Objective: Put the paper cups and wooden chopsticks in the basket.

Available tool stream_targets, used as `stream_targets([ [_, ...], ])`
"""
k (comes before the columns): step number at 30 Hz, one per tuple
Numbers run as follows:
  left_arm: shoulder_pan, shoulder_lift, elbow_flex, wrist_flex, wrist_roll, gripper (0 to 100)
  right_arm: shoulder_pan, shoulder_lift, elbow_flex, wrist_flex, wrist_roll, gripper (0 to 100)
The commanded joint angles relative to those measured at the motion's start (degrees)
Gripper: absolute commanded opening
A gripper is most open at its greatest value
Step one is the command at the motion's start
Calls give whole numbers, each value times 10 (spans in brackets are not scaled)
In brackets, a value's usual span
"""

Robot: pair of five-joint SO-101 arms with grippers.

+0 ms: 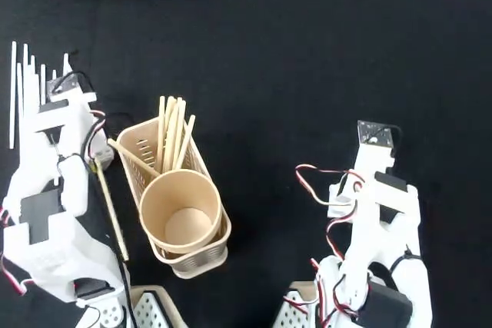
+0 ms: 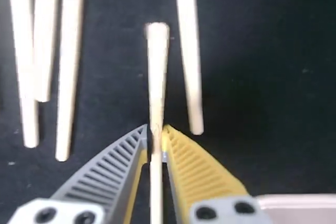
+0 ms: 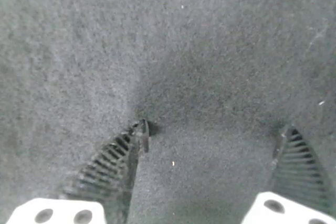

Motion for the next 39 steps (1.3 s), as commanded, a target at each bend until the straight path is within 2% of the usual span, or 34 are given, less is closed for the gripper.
stream_targets([
  [1,-9,-43,-22,22,1,30,6,-9,2,-4,4,382],
  [11,19,-294,19,28,-25,30,6,-9,2,-4,4,382],
  [19,2,-693,20,41,-40,29,6,-9,2,-4,4,382],
  [22,17,-852,26,12,-54,29,6,-9,2,-4,4,382],
  [25,95,-986,74,-74,-53,29,6,-9,2,-4,4,382],
  [28,224,-1062,124,-142,-53,29,6,-9,2,-4,4,382],
  [30,316,-1068,150,-152,-53,29,6,-9,2,-4,4,382],
  [32,377,-1065,175,-153,-53,29,6,-9,2,-4,4,382],
  [39,383,-1064,261,-157,-57,29,6,-9,2,-4,4,382],
])
